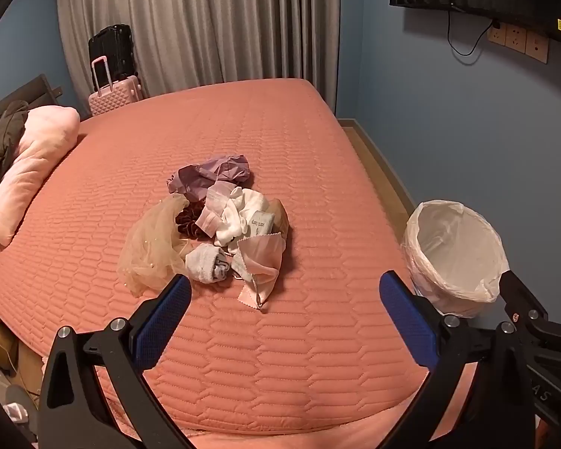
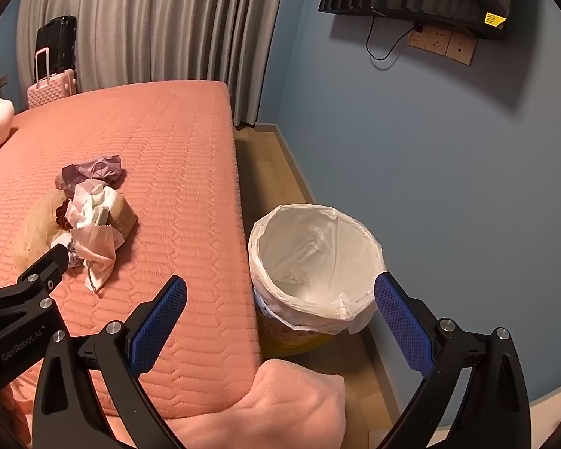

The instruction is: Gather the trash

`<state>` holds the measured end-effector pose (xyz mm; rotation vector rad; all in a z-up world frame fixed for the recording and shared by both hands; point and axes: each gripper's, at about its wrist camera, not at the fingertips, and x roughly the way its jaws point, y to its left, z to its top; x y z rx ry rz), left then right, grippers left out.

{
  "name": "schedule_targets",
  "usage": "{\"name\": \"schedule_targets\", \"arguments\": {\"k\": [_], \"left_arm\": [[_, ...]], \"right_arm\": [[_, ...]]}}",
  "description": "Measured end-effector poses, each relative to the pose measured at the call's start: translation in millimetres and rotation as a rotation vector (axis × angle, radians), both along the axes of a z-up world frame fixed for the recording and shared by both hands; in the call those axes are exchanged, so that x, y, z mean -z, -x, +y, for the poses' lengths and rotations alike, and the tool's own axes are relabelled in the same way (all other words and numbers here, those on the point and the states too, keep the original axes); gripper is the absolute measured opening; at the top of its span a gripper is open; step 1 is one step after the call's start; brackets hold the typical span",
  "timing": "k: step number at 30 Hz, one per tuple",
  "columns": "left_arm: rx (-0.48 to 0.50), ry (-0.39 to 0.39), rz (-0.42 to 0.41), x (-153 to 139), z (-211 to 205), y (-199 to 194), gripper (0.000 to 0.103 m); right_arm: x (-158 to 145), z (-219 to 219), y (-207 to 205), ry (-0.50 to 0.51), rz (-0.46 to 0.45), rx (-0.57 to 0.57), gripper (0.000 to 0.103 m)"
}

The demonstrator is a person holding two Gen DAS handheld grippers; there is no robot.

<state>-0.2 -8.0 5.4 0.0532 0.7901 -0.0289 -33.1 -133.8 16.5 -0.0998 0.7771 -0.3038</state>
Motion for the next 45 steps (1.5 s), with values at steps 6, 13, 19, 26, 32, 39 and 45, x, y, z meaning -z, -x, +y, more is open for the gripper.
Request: {"name": "schedule_targets", "arguments": {"k": [6,13,19,26,32,39,45], "left_arm": [[0.005,0.007,-0.011,-5.1,-0.3,3.5,0.096],[0.01,0.01,-0.016,-8.7,-3.0,4.2,0.096],[0.01,0.011,-0.018,-9.0,-2.1,4.3,0.096],[0.012,0.012,-0.02,-8.1,-1.3,4.9,0.096],[0.013,0.011,-0.022,-8.9,-2.8,4.1,0.096],[0.013,0.011,-0.026,-9.8,-4.9,3.6,0.096],[0.016,0.01,-0.039,-14.3,-8.5,4.0,0.096]], "right_arm": [[-1.2,-0.9,2.1,0.003,-0.015,-0.002,0.097],[-10.9,-10.6,0.6,-0.001,-0.02,0.004,0.097],[-9.5,-7.2,1.9,0.0,-0.02,0.014,0.097],[-10.5,-8.1,2.6,-0.001,-0.022,0.015,0.097],[-11.2,-8.6,1.7,0.0,-0.022,0.016,0.097],[-13.6,-11.6,2.4,-0.005,-0.029,0.023,0.097],[-14.3,-10.1,2.3,0.0,-0.032,0.025,0.097]]}}
